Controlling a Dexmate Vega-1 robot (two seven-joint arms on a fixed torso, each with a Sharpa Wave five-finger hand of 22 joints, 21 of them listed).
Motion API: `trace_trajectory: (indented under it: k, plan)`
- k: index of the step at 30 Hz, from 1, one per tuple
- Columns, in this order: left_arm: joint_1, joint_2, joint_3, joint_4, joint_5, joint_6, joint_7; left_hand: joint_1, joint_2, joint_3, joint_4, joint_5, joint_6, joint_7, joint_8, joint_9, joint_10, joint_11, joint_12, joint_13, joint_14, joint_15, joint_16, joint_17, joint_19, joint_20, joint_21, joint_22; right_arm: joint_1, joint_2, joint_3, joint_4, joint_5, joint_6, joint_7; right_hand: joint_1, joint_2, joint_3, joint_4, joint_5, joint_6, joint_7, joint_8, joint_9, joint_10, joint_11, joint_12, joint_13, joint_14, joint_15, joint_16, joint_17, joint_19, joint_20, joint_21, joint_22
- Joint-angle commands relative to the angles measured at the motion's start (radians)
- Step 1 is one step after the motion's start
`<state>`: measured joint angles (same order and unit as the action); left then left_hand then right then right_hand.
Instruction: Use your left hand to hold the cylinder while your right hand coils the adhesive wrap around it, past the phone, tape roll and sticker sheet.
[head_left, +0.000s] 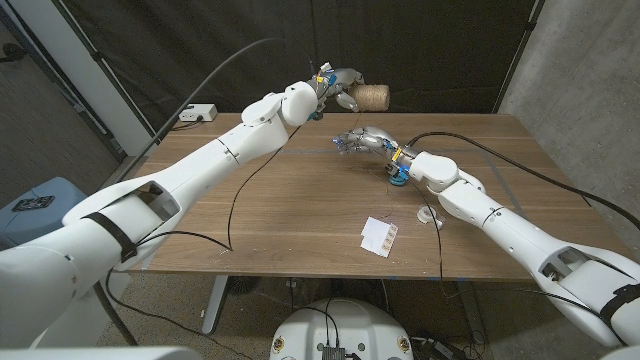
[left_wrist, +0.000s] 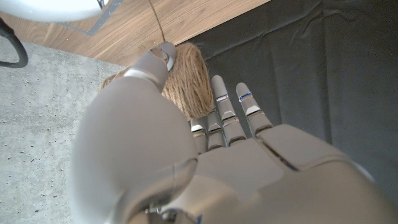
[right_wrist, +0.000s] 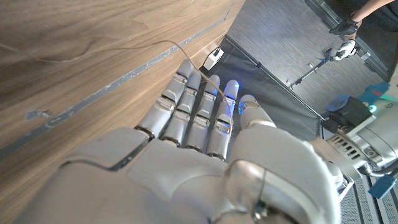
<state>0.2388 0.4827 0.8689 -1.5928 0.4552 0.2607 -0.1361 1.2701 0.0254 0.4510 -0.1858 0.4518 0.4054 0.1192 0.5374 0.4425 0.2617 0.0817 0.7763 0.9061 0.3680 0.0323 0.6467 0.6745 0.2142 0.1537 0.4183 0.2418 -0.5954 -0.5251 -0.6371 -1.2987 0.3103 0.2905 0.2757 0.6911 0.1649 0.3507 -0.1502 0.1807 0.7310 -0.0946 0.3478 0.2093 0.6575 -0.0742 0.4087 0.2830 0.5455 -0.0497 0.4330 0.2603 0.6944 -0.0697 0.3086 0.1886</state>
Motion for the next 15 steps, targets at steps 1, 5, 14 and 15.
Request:
trace_trajectory:
  k: [1, 5, 14, 15]
  plan:
    - [-0.010, -0.008, 0.005, 0.021, -0.004, -0.002, 0.012, -0.011, 0.049, 0.025, 0.025, 0.008, 0.043, -0.011, 0.209, 0.056, 0.069, -0.051, 0.005, 0.003, 0.010, 0.003, 0.001, 0.002, -0.002, -0.003, 0.009, 0.002, -0.036, -0.031, 0.013, -0.061, -0.009, -0.010, -0.025, 0.010, 0.000, 0.005, 0.000, -0.004, 0.008, -0.001, -0.002, -0.001, 0.008, 0.000, 0.002, 0.003, 0.012, -0.160, 0.004, 0.003, 0.010, -0.072, 0.005, 0.002]
    - [-0.013, -0.012, 0.007, 0.031, -0.007, -0.005, 0.015, -0.011, 0.050, 0.024, 0.026, 0.008, 0.043, -0.012, 0.209, 0.056, 0.071, -0.052, 0.005, 0.002, 0.008, 0.005, 0.002, 0.003, -0.002, -0.002, 0.009, 0.002, -0.050, -0.043, 0.018, -0.089, -0.014, -0.021, -0.042, 0.009, 0.000, 0.006, 0.002, -0.004, 0.011, -0.001, -0.002, -0.001, 0.016, 0.001, 0.005, 0.002, 0.017, -0.159, 0.004, 0.003, 0.011, -0.072, 0.006, 0.002]
    - [-0.018, -0.018, 0.010, 0.044, -0.012, -0.008, 0.021, -0.011, 0.050, 0.024, 0.025, 0.010, 0.045, -0.014, 0.209, 0.054, 0.070, -0.052, 0.004, 0.003, 0.009, 0.004, 0.002, 0.004, -0.002, -0.003, 0.011, 0.002, -0.069, -0.063, 0.024, -0.131, -0.019, -0.048, -0.060, 0.010, 0.002, 0.011, 0.005, -0.004, 0.029, -0.003, 0.000, -0.001, 0.029, -0.003, 0.005, -0.002, 0.038, -0.160, 0.005, 0.001, 0.025, -0.073, 0.012, 0.002]
    - [-0.018, -0.018, 0.010, 0.047, -0.014, -0.008, 0.022, -0.012, 0.050, 0.024, 0.026, 0.010, 0.044, -0.014, 0.209, 0.054, 0.070, -0.052, 0.004, 0.004, 0.010, 0.004, 0.002, 0.003, -0.001, -0.003, 0.011, 0.002, -0.070, -0.065, 0.024, -0.134, -0.018, -0.050, -0.058, 0.011, 0.003, 0.012, 0.004, -0.003, 0.030, -0.002, 0.000, -0.001, 0.029, -0.003, 0.005, -0.002, 0.039, -0.162, 0.005, 0.001, 0.026, -0.073, 0.013, 0.002]
